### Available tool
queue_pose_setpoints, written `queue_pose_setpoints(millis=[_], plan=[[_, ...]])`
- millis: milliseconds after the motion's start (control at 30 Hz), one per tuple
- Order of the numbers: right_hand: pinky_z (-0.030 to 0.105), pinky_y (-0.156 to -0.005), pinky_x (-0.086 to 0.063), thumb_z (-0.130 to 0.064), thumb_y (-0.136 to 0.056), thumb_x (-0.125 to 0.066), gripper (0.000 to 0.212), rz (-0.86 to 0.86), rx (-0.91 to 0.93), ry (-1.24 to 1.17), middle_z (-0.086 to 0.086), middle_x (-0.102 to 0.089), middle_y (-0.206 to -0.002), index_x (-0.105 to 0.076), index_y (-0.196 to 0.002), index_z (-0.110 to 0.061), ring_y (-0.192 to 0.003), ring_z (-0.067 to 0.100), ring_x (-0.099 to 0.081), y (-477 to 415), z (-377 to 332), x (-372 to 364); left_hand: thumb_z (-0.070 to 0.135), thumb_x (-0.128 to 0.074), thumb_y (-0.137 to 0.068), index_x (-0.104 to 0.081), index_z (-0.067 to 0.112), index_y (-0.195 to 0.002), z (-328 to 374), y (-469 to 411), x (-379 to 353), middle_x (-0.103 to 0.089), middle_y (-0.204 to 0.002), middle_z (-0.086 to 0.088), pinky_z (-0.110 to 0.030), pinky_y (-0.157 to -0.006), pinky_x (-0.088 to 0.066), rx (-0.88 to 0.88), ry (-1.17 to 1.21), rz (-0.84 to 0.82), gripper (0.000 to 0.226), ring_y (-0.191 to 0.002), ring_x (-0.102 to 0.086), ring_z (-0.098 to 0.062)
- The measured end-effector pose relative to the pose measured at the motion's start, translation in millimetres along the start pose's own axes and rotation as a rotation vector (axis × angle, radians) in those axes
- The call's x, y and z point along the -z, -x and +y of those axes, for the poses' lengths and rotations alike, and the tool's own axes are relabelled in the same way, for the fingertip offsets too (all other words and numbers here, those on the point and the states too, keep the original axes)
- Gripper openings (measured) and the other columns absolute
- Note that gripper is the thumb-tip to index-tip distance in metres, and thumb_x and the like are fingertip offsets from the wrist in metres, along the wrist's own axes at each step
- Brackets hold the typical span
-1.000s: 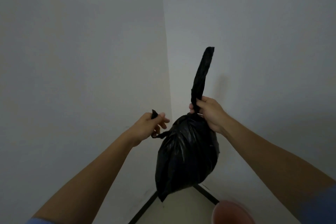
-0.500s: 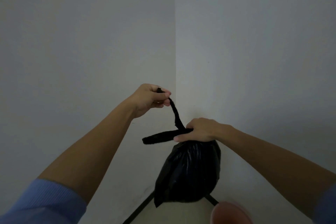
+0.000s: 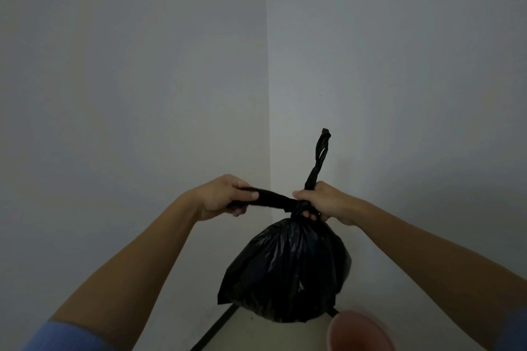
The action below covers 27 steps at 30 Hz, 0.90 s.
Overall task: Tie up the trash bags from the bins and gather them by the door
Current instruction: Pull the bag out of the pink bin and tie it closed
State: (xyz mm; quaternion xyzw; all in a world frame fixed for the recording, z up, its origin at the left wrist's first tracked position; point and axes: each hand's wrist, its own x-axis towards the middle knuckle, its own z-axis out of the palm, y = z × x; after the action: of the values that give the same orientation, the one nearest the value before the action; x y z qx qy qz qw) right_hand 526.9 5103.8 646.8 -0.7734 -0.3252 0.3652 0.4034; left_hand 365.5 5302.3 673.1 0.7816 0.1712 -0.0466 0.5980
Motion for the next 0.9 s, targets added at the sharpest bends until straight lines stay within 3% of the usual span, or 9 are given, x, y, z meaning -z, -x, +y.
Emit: queue_pose_setpoints(millis=[67, 133, 200, 267, 400, 467, 567, 733, 900], plan=[[0.022, -0.044, -0.031, -0.032, -0.09, -0.058, 0.03, -0.002, -0.05, -0.084, -0.001, -0.06, -0.058, -0.07, -0.088, -0.004, -0.047, 0.009, -0.049, 0.6, 3.3, 1.7, 0.014, -0.06, -0.092, -0.068, 0.003, -0.102, -2.4, 1.1, -1.7, -0.06, -0.079, -0.012, -0.027, -0.061, -0.048, -0.059, 0.323, 0.096, 0.018, -0.059, -0.057, -0.017], [0.021, -0.042, -0.029, -0.029, -0.088, -0.062, 0.029, -0.004, -0.056, -0.206, 0.002, -0.063, -0.063, -0.072, -0.093, -0.002, -0.049, 0.009, -0.05, 2.0, 5.4, 4.0, 0.023, -0.061, -0.089, -0.064, 0.008, -0.105, -7.8, 2.8, -8.0, -0.066, -0.092, -0.014, -0.032, -0.072, -0.055, -0.082, 0.547, 0.157, 0.022, -0.077, -0.067, -0.023], [0.02, -0.041, -0.03, -0.028, -0.089, -0.064, 0.025, -0.026, -0.046, -0.366, 0.003, -0.065, -0.068, -0.071, -0.096, -0.006, -0.053, 0.009, -0.052, 3.9, 5.9, 8.0, 0.027, -0.067, -0.083, -0.061, 0.008, -0.112, -14.2, 3.5, -18.8, -0.07, -0.107, -0.014, -0.034, -0.081, -0.055, -0.069, 0.463, 0.164, 0.035, -0.097, -0.069, -0.027], [0.019, -0.04, -0.031, -0.031, -0.088, -0.066, 0.022, -0.079, -0.039, -0.499, 0.002, -0.065, -0.07, -0.069, -0.096, -0.011, -0.056, 0.01, -0.053, 5.1, 4.3, 12.3, 0.025, -0.076, -0.079, -0.063, 0.011, -0.117, -17.2, 3.9, -34.3, -0.07, -0.114, -0.011, -0.029, -0.084, -0.055, -0.048, 0.191, 0.104, 0.042, -0.103, -0.069, -0.023], [0.018, -0.04, -0.034, -0.049, -0.081, -0.069, 0.029, -0.231, -0.024, -0.618, -0.001, -0.058, -0.068, -0.066, -0.088, -0.02, -0.059, 0.011, -0.054, 7.8, -2.8, 17.7, 0.023, -0.079, -0.077, -0.074, 0.008, -0.092, -14.1, -3.6, -57.6, -0.075, -0.089, -0.008, -0.03, -0.077, -0.056, -0.123, -0.097, 0.094, 0.021, -0.08, -0.07, -0.022], [0.018, -0.041, -0.036, -0.051, -0.079, -0.067, 0.031, -0.282, -0.008, -0.699, -0.001, -0.055, -0.065, -0.067, -0.08, -0.021, -0.06, 0.012, -0.056, 9.3, -4.0, 21.3, 0.017, -0.074, -0.083, -0.074, 0.009, -0.075, -13.1, -6.5, -58.4, -0.07, -0.073, -0.007, -0.029, -0.068, -0.052, -0.139, -0.09, 0.138, 0.012, -0.066, -0.064, -0.019], [0.018, -0.045, -0.038, -0.04, -0.078, -0.069, 0.022, -0.36, 0.064, -0.778, 0.0, -0.06, -0.069, -0.073, -0.076, -0.018, -0.064, 0.012, -0.06, 12.0, -3.0, 27.5, 0.015, -0.07, -0.086, -0.071, 0.015, -0.065, -11.3, -7.5, -54.6, -0.068, -0.064, 0.0, -0.024, -0.061, -0.049, -0.121, -0.014, 0.138, 0.021, -0.059, -0.062, -0.015], [0.019, -0.049, -0.043, -0.018, -0.07, -0.083, 0.013, -0.293, 0.163, -0.618, 0.003, -0.072, -0.083, -0.076, -0.08, -0.015, -0.072, 0.012, -0.066, 15.9, -4.8, 42.1, 0.015, -0.069, -0.087, -0.07, 0.009, -0.077, -3.2, -10.8, -47.1, -0.068, -0.071, -0.005, -0.025, -0.065, -0.052, -0.133, 0.051, 0.165, 0.011, -0.067, -0.064, -0.017], [0.023, -0.05, -0.049, -0.003, -0.072, -0.08, 0.014, 0.107, 0.262, -0.086, 0.003, -0.071, -0.072, -0.071, -0.072, -0.014, -0.068, 0.009, -0.068, 15.4, -12.6, 50.0, 0.016, -0.069, -0.086, -0.07, 0.019, -0.064, 11.2, -11.0, -47.6, -0.067, -0.063, 0.003, -0.02, -0.06, -0.05, -0.173, -0.005, 0.154, 0.022, -0.06, -0.063, -0.01]])
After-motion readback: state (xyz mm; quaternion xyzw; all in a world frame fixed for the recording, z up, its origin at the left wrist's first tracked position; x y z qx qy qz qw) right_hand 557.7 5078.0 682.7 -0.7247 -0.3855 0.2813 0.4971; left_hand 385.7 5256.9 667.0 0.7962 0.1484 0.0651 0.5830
